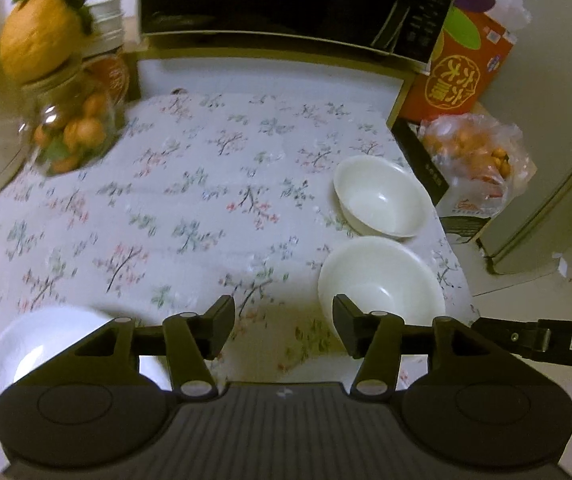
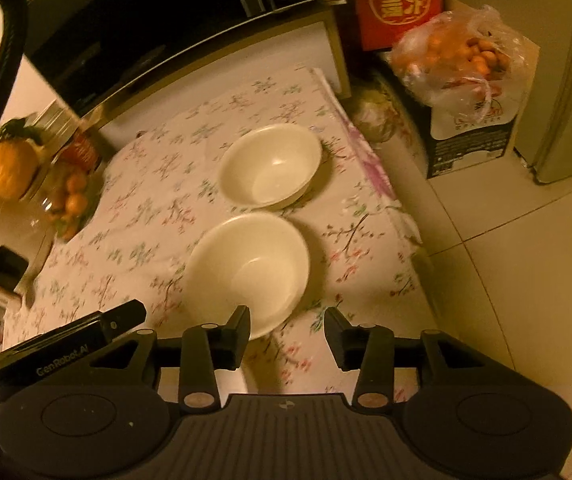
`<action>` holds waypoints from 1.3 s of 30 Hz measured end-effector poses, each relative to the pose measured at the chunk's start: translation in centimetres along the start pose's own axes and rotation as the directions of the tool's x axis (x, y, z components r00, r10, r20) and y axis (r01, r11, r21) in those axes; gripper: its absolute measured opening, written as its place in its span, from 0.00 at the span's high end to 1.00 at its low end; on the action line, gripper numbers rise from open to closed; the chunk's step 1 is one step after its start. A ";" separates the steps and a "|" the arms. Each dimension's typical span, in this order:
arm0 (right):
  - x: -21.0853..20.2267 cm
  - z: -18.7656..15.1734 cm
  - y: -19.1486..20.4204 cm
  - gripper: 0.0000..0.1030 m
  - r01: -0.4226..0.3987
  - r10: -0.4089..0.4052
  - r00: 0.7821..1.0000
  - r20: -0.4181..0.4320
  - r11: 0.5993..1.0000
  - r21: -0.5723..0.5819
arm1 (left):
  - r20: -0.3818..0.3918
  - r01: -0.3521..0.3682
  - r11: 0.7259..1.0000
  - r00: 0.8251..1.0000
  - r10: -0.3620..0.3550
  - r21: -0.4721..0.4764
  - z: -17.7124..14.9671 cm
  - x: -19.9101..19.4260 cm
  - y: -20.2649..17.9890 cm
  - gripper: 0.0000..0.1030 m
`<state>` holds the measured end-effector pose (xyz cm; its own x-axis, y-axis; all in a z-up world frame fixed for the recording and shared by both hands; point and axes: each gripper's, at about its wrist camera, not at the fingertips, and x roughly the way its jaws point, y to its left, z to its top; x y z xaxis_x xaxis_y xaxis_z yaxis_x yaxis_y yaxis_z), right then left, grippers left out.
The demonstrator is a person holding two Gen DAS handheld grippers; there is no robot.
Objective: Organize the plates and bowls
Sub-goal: 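Move both tools to the cream bowl beyond the white bowl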
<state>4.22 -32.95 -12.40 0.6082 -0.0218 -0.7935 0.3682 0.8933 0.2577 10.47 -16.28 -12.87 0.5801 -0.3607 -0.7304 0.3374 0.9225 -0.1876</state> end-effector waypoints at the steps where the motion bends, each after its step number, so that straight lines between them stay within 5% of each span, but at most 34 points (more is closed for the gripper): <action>1: 0.2 0.2 0.0 0.61 0.007 -0.007 1.000 -0.001 1.000 0.002 | 0.000 -0.001 1.000 1.000 0.001 0.009 0.2 0.3 -0.3 0.50; 14: 4.1 3.4 -1.0 0.59 0.099 -0.100 0.994 -0.046 0.995 -0.034 | 0.006 -0.027 0.997 1.000 0.026 0.075 2.0 3.6 -1.2 0.42; 39: 6.3 4.4 -1.0 0.59 0.106 -0.108 0.991 -0.085 0.994 -0.021 | -0.057 -0.037 0.998 0.998 0.041 0.059 2.7 6.4 -1.2 0.44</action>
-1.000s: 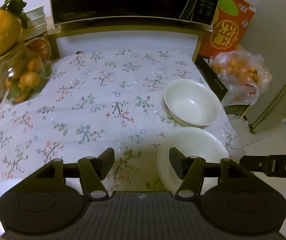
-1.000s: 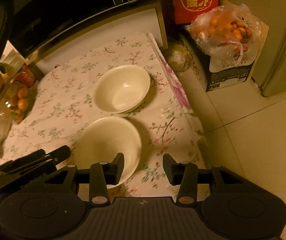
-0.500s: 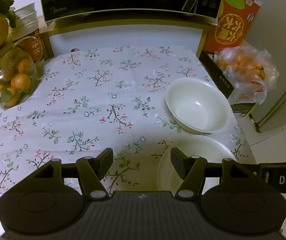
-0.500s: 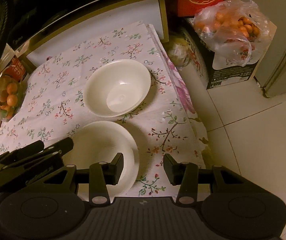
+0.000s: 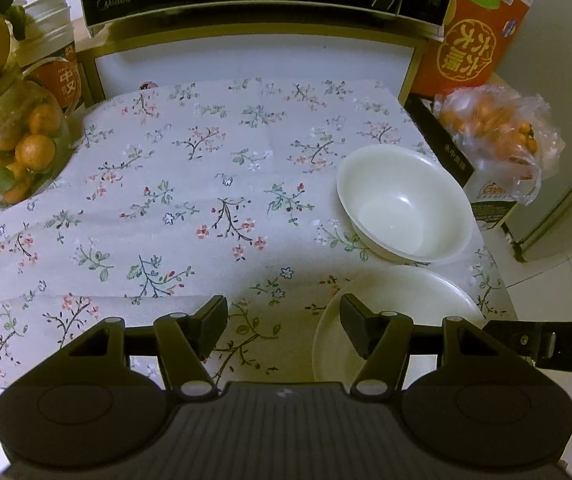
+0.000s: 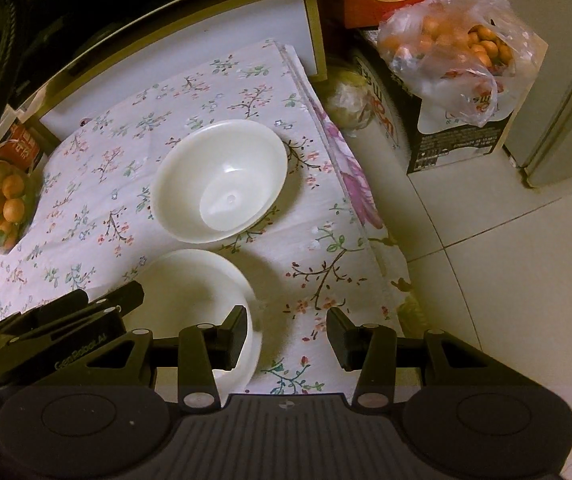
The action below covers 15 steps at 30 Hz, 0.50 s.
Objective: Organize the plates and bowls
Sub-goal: 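Move both tools to the cream bowl beyond the white bowl, then close the left tool on the cream bowl rim while the right tool grips it too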
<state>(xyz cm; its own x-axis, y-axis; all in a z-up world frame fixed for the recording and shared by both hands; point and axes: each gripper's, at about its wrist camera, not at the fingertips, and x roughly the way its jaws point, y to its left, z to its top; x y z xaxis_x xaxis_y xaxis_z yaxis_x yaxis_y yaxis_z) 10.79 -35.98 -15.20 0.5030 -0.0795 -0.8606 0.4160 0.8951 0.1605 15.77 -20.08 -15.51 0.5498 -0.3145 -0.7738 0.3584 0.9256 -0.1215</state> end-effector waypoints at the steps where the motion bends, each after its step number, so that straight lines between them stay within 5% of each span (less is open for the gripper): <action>1: 0.1 0.0 -0.1 0.59 0.000 0.000 1.000 -0.001 1.000 0.002 | -0.006 0.006 1.000 1.000 -0.006 -0.007 0.0 0.1 0.1 0.45; 15: 0.8 -0.1 0.5 0.59 -0.025 0.025 0.999 -0.024 1.000 0.013 | -0.031 0.048 0.998 0.998 -0.050 -0.048 -0.1 0.2 0.7 0.52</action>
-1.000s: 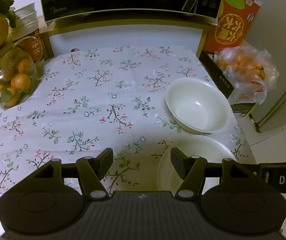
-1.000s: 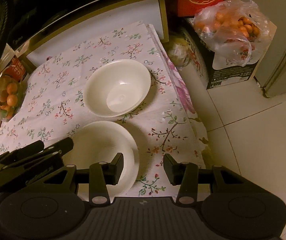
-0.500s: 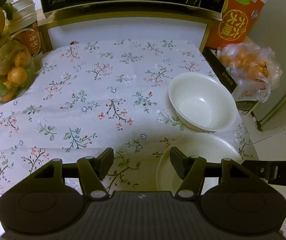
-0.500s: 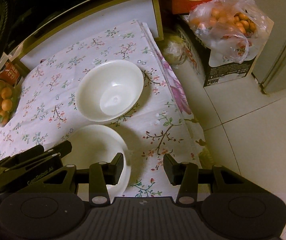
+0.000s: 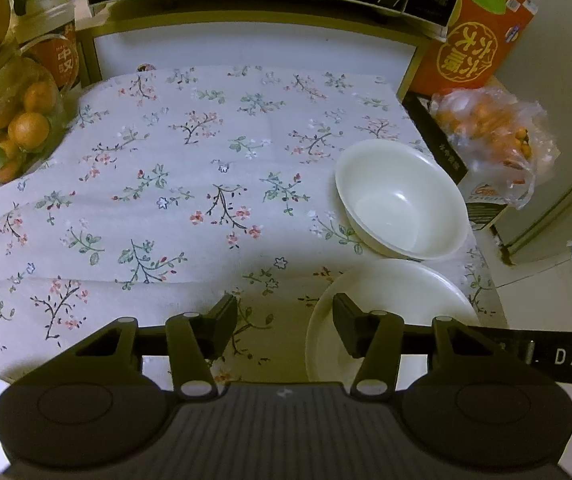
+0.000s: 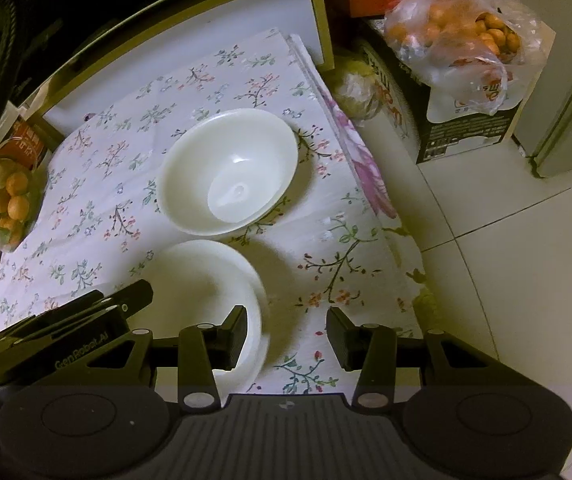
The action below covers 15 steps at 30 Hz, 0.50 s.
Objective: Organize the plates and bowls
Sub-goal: 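Close the left tool on the cream bowl rim while the right tool grips it too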
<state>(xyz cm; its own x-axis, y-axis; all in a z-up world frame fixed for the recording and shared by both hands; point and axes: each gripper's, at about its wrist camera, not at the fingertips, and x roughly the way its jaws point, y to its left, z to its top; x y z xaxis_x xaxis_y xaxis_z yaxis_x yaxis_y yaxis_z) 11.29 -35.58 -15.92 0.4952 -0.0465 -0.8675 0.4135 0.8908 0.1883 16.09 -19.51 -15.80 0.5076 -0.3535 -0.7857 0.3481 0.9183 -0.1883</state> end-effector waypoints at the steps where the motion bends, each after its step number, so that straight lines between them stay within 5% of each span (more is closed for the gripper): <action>1: 0.0 0.0 0.0 0.59 0.001 -0.001 1.000 0.001 1.000 0.000 | -0.005 0.008 1.000 1.000 -0.008 -0.011 0.0 0.0 0.2 0.53; 11: 0.2 0.1 -0.1 0.60 -0.005 0.005 1.000 -0.001 1.000 0.005 | -0.026 0.055 0.998 0.998 -0.056 -0.028 -0.1 -0.1 0.7 0.62; 15: 0.6 -0.1 0.1 0.74 -0.033 0.033 0.999 -0.020 0.999 0.004 | -0.039 0.087 0.996 0.995 -0.088 -0.035 -0.2 0.0 0.7 0.73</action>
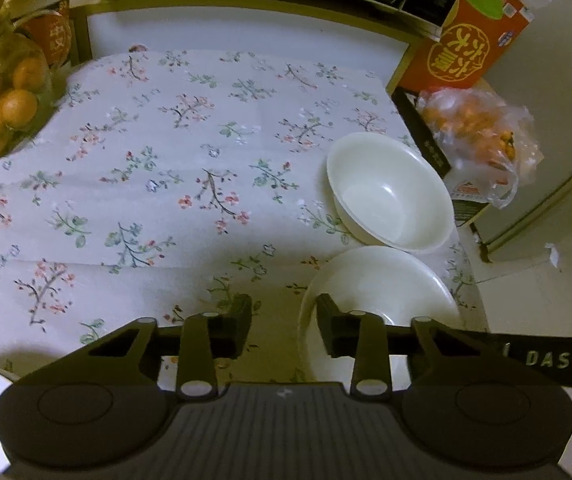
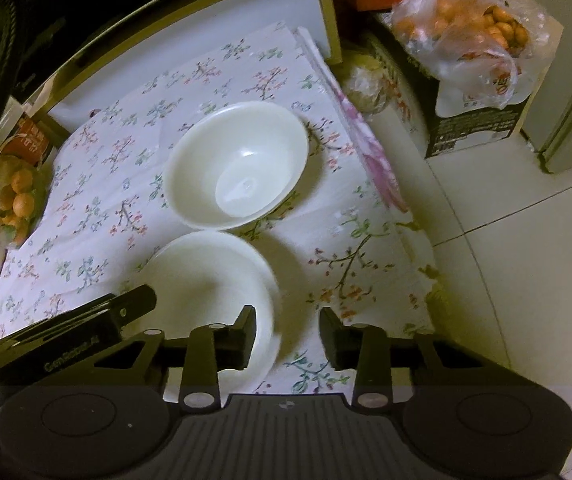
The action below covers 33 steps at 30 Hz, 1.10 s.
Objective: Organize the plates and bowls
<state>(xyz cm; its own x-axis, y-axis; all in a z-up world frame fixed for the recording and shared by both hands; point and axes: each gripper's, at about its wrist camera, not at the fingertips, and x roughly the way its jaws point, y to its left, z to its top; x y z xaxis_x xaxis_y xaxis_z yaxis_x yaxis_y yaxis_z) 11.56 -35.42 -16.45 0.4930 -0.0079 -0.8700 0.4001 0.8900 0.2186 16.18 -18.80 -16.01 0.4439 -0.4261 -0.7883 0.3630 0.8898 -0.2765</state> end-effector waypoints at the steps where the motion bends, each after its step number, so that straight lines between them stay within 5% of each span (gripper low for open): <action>1: 0.2 -0.1 0.0 0.81 -0.010 0.010 1.000 -0.009 1.000 0.005 | -0.007 0.012 1.000 1.000 -0.012 -0.006 0.0 0.1 0.1 0.77; 7: 0.6 -0.3 0.5 0.93 -0.036 0.036 0.999 -0.023 0.999 0.016 | -0.030 0.040 0.999 0.999 -0.041 -0.018 -0.3 0.3 0.1 0.90; 33: -1.3 0.0 1.1 0.93 0.006 -0.007 0.996 0.093 1.000 0.006 | 0.076 0.055 0.998 0.995 -0.057 0.025 -0.3 -2.9 -1.3 0.93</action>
<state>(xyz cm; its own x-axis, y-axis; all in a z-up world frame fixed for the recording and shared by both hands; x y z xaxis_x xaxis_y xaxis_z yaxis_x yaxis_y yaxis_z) 11.32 -34.38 -15.04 0.5599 -0.0562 -0.8267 0.4081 0.8870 0.2161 14.22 -18.64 -13.51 0.4838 -0.4872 -0.7270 0.4076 0.8606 -0.3054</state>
